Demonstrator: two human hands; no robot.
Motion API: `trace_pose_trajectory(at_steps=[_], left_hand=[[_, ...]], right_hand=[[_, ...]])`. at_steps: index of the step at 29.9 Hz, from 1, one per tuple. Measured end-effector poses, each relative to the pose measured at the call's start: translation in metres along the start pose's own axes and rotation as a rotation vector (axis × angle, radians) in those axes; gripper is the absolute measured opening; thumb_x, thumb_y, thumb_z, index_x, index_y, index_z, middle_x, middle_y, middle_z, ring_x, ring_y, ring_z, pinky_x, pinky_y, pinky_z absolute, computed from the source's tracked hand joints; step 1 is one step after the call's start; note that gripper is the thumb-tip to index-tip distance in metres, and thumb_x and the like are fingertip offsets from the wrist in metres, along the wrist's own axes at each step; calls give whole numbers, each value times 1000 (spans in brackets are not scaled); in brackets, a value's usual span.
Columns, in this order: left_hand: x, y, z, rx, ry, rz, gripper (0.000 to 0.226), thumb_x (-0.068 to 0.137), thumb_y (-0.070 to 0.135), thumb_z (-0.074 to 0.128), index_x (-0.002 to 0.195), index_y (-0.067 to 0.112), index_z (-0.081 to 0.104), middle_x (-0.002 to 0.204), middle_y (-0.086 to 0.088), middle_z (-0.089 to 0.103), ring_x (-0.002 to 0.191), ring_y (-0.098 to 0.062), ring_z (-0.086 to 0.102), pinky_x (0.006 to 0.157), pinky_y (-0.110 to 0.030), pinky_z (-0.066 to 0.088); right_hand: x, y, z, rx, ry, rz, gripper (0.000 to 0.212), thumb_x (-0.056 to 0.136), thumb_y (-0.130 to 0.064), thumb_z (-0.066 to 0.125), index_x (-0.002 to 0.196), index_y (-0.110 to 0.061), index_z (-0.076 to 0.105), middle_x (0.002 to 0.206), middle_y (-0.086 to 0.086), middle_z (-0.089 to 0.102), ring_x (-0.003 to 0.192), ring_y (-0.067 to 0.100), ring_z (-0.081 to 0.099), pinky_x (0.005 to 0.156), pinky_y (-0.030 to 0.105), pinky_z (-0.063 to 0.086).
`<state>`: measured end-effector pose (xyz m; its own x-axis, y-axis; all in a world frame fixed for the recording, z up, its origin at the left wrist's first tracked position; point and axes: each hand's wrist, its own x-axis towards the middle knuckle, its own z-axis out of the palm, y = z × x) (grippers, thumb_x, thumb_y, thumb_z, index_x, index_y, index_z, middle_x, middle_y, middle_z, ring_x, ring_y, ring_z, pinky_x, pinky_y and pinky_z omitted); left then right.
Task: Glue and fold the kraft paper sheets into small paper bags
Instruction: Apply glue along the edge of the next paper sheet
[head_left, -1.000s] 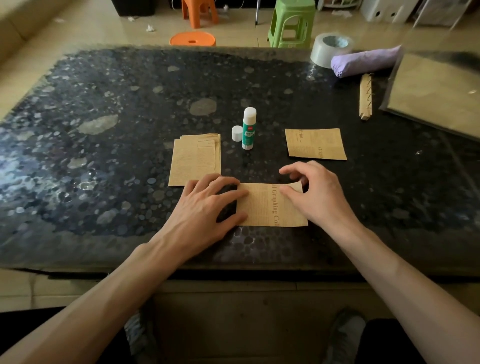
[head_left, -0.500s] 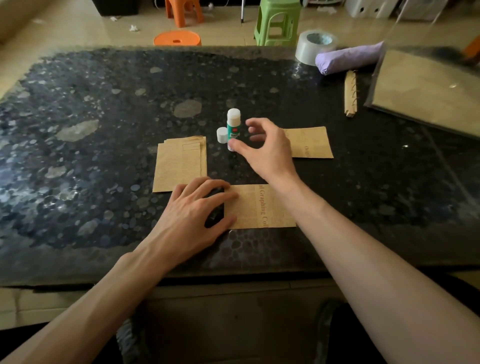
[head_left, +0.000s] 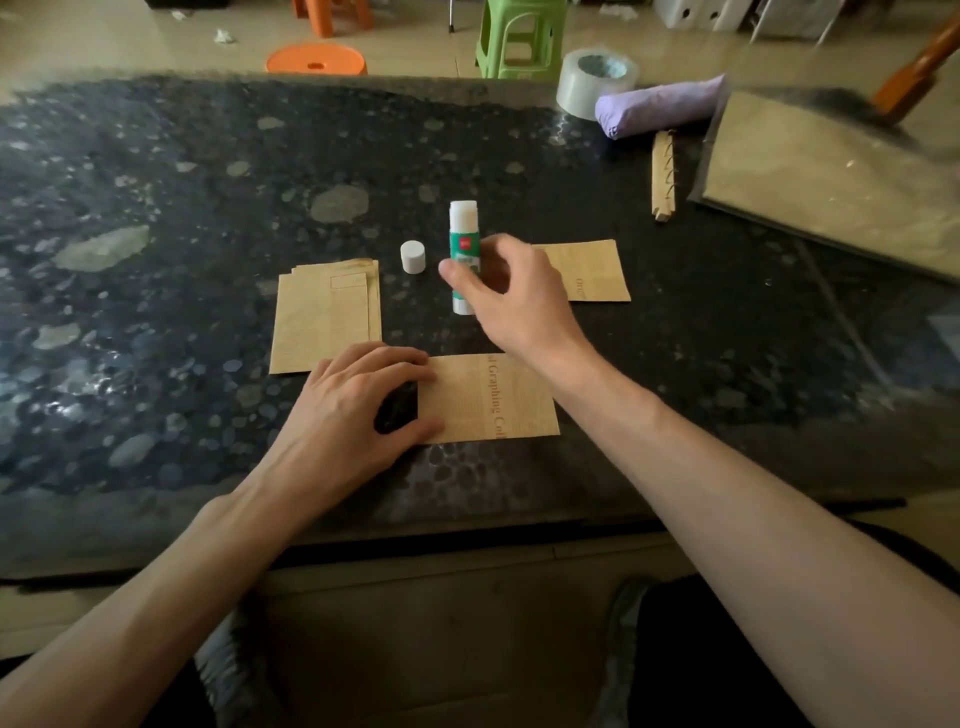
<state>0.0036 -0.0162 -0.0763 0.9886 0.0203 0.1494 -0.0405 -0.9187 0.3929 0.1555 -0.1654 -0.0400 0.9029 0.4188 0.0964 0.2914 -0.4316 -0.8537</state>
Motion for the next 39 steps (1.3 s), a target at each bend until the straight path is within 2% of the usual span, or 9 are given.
trace_pose_trajectory(at_steps=[2, 5, 8, 10, 15, 21, 25, 35, 39], left_hand=[[1, -1, 0, 3, 10, -1, 55, 85, 62, 63, 131, 32, 65, 142, 16, 56, 136, -11, 45, 108, -42, 39], [3, 0, -1, -29, 15, -9, 56, 82, 61, 67, 128, 30, 68, 139, 15, 58, 133, -12, 46, 109, -41, 40], [4, 3, 0, -66, 36, -35, 57, 78, 58, 71, 125, 28, 70, 136, 13, 60, 130, -11, 45, 109, -36, 38], [3, 5, 0, -74, 43, -58, 57, 76, 59, 71, 124, 29, 70, 132, 14, 59, 126, -10, 44, 108, -37, 39], [-1, 6, 2, -53, 60, -134, 61, 73, 68, 66, 125, 36, 68, 113, 15, 50, 108, -6, 42, 96, -34, 40], [-4, 8, 6, -81, 96, -202, 61, 71, 72, 68, 124, 41, 66, 101, 17, 52, 97, -4, 47, 88, -31, 39], [-7, 10, 7, -132, 113, -234, 60, 71, 71, 69, 123, 42, 63, 102, 16, 56, 97, -5, 52, 92, -37, 48], [-9, 11, 9, -109, 145, -230, 63, 75, 75, 65, 127, 39, 63, 99, 15, 58, 96, -7, 53, 91, -39, 49], [-9, 12, 9, -109, 161, -229, 61, 76, 74, 65, 125, 36, 65, 96, 15, 56, 93, -7, 53, 87, -37, 48]], right_hand=[[-16, -1, -13, 85, 16, 62, 27, 99, -47, 66, 101, -21, 73, 80, -13, 64, 69, -6, 61, 58, 12, 46], [-41, 2, -30, 238, 60, 218, 19, 92, -47, 75, 83, -32, 69, 77, -12, 63, 73, -4, 60, 69, 21, 52], [-57, 7, -40, 452, 48, 359, 20, 82, -37, 87, 93, -28, 74, 94, -9, 73, 95, 10, 67, 87, 29, 57], [-61, 10, -43, 489, 44, 374, 25, 82, -34, 88, 102, -24, 77, 97, -11, 77, 101, 11, 69, 91, 31, 56], [-57, 9, -37, 173, -35, 103, 28, 87, -39, 81, 113, -29, 77, 103, -19, 75, 103, -4, 67, 91, 21, 54], [-55, 7, -17, -121, -210, -165, 34, 92, -36, 77, 123, -23, 71, 107, -19, 70, 104, -6, 64, 87, 7, 48], [-56, 10, -14, -145, -241, -176, 36, 93, -35, 75, 127, -26, 68, 112, -21, 68, 106, -7, 62, 85, 4, 47], [-61, 7, -5, -171, -284, -233, 33, 94, -37, 74, 125, -28, 65, 117, -18, 70, 112, 0, 64, 95, 21, 53], [-64, 5, -4, -212, -276, -284, 32, 92, -41, 76, 119, -27, 66, 110, -18, 70, 105, 1, 65, 90, 14, 51]])
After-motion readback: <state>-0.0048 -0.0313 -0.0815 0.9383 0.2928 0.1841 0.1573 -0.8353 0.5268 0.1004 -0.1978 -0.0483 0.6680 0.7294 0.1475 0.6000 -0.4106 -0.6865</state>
